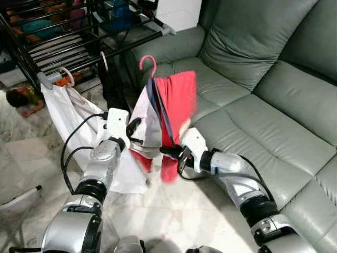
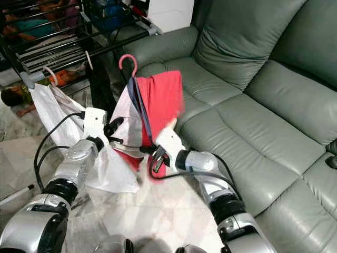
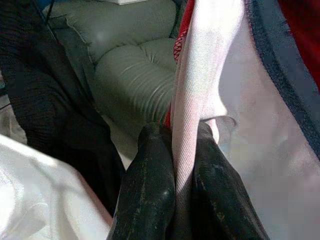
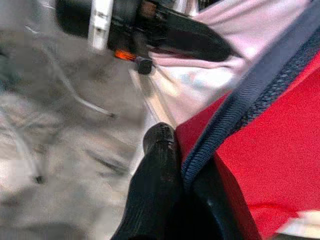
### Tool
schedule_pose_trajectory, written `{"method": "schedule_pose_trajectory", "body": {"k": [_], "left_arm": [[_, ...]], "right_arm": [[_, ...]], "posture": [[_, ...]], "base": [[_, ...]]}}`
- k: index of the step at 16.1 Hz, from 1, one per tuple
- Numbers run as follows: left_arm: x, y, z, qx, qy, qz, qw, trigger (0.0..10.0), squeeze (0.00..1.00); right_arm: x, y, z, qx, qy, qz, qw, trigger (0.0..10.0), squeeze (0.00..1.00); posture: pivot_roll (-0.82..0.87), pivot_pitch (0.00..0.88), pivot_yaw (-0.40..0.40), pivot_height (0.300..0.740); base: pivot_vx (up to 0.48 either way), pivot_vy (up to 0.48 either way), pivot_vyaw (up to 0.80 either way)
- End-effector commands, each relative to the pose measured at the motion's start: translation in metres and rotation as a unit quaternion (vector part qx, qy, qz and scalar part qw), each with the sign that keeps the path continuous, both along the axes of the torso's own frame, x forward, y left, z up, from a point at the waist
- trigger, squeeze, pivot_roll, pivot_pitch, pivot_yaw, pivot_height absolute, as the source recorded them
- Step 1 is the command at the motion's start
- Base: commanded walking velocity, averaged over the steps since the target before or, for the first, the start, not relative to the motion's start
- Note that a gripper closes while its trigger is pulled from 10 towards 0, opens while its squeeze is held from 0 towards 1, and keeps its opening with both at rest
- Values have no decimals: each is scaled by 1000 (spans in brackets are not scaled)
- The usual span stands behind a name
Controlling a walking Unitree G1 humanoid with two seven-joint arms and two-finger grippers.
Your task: Hang hanger
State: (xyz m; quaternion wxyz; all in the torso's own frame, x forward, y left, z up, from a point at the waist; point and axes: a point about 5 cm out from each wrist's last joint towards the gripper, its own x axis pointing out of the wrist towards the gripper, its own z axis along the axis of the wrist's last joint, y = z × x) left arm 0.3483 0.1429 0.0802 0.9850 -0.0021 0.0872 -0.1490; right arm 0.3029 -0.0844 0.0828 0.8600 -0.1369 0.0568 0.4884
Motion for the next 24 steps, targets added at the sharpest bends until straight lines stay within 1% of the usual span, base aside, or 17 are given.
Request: {"method": "schedule_pose_trajectory", "body": {"k": [1, 3, 5, 6, 7, 10, 12, 13, 15, 16, 17, 18, 19, 20, 21, 22, 24], "left_arm": [[13, 7, 25, -27, -46, 30, 998, 0, 0], [12, 9, 25, -33, -49, 29, 998, 0, 0], [12, 10, 25, -35, -48, 31, 998, 0, 0], [12, 11, 24, -36, -47, 34, 998, 0, 0], [12, 11, 24, -37, -46, 34, 998, 0, 0], [12, 8, 26, -39, -54, 17, 998, 0, 0], [7, 8, 30, 7, -85, -60, 995, 0, 0], [1, 10, 27, 28, -85, -110, 990, 0, 0], [-11, 17, 19, 75, -78, -180, 978, 0, 0], [-14, 19, 17, 87, -75, -195, 974, 0, 0], [-26, 26, 9, 120, -63, -246, 960, 0, 0], [-28, 27, 7, 127, -61, -256, 956, 0, 0], [-40, 31, -2, 152, -48, -304, 939, 0, 0], [-52, 32, -10, 158, -36, -346, 924, 0, 0], [-59, 29, -11, 151, -33, -377, 913, 0, 0], [-62, 26, -11, 147, -32, -398, 905, 0, 0], [-65, 19, -8, 146, -43, -423, 893, 0, 0]], "right_arm": [[1, -3, -7, -34, -17, -25, 999, 10000, 1000], [-6, -2, -1, -76, -92, 16, 993, 10000, 1000], [-19, 1, -2, -83, -94, 68, 990, 10000, 1000], [-22, -2, -6, -123, -112, 86, 982, 10000, 1000], [-23, -6, -10, -144, -121, 92, 978, 10000, 1000], [-33, -10, -9, -113, -77, 115, 984, 10000, 1000], [-29, -24, 12, -74, -66, 104, 990, 10000, 1000], [-24, -37, 23, -66, -64, 92, 991, 10000, 1000], [-15, -63, 39, -75, -68, 67, 993, 10000, 1000], [-13, -70, 42, -82, -68, 61, 993, 10000, 1000], [-10, -91, 52, -95, -64, 45, 992, 10000, 1000], [-9, -95, 54, -95, -63, 42, 993, 10000, 1000], [-8, -107, 63, -92, -54, 36, 994, 10000, 1000], [-6, -122, 72, -97, -43, 25, 994, 10000, 1000], [-5, -133, 75, -114, -32, 27, 993, 10000, 1000], [-4, -139, 77, -124, -25, 28, 992, 10000, 1000], [-4, -146, 80, -117, -3, 31, 993, 10000, 1000]], "posture": [[-49, 0, -9, 740], [-51, 0, -9, 740], [-55, 0, -11, 740], [-61, 0, -10, 740], [-64, 0, -10, 740], [-68, 0, -9, 740], [-72, 0, -6, 740], [-74, 0, -3, 740], [-74, 0, -3, 740], [-74, 0, -3, 740], [-77, 0, 4, 740], [-77, 0, 4, 740], [-77, 0, 4, 740], [-77, 0, 4, 740], [-79, 0, 10, 740], [-79, 0, 10, 740], [-79, 0, 10, 740]], "base": [[0, 0, 0], [0, 0, 0], [0, 0, 0], [0, 0, 0], [0, 0, 0], [0, 0, 0], [0, 0, 0], [0, 0, 0], [0, 0, 0], [0, 0, 0], [0, 0, 0], [0, 0, 0], [0, 0, 0], [0, 0, 0], [0, 0, 0], [0, 0, 0], [0, 0, 0]]}}
